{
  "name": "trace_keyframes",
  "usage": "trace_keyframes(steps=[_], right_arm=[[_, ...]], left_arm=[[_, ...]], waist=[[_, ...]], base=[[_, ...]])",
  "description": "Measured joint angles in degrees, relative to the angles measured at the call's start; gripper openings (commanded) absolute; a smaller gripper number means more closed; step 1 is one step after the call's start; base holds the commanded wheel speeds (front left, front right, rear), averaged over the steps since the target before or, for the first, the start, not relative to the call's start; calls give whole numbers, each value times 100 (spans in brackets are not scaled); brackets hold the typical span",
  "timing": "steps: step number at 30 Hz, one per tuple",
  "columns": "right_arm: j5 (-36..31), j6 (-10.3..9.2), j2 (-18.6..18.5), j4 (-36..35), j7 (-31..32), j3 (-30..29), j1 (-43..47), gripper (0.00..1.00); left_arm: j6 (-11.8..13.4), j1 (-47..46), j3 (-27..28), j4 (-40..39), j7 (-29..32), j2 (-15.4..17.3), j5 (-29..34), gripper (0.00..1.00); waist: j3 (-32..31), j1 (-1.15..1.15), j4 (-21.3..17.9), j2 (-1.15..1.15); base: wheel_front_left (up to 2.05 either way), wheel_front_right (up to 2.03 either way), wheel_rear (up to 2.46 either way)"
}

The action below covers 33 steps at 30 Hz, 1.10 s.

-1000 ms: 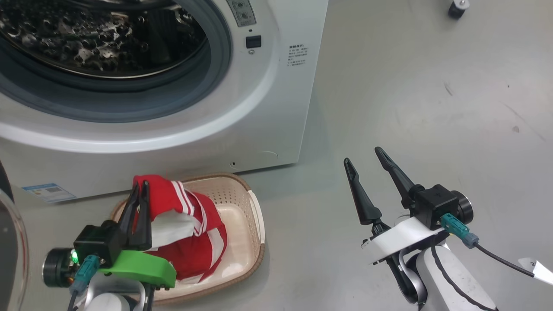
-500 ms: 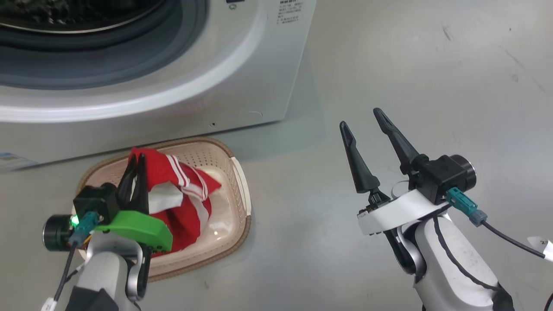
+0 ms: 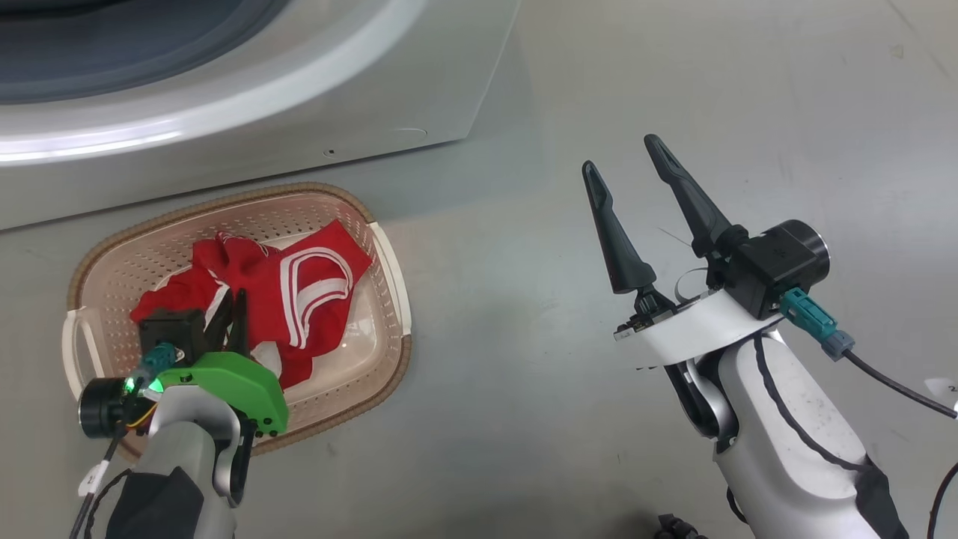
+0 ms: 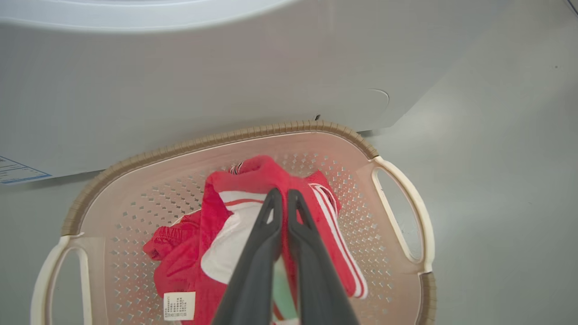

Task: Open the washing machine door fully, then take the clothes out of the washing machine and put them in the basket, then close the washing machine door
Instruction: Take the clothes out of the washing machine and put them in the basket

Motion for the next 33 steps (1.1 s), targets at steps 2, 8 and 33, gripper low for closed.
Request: trace_keyframes(steps=[2, 8, 33], right_arm=[[0, 0, 1, -1, 0, 1, -49, 100], [0, -2, 0, 21, 0, 2, -118, 100], [63, -8, -1, 353, 0, -40, -121, 100]], left_arm=[[0, -86, 18, 215, 10, 3, -20, 0], [13, -252, 135, 862, 109, 13, -88, 0], [-54, -711, 256, 1719, -564, -13, -283, 100]], waist=[[77, 0, -16, 0], [214, 0, -38, 0], [-356, 0, 68, 0]], base=[[0, 0, 0], [0, 0, 0], [0, 0, 0]])
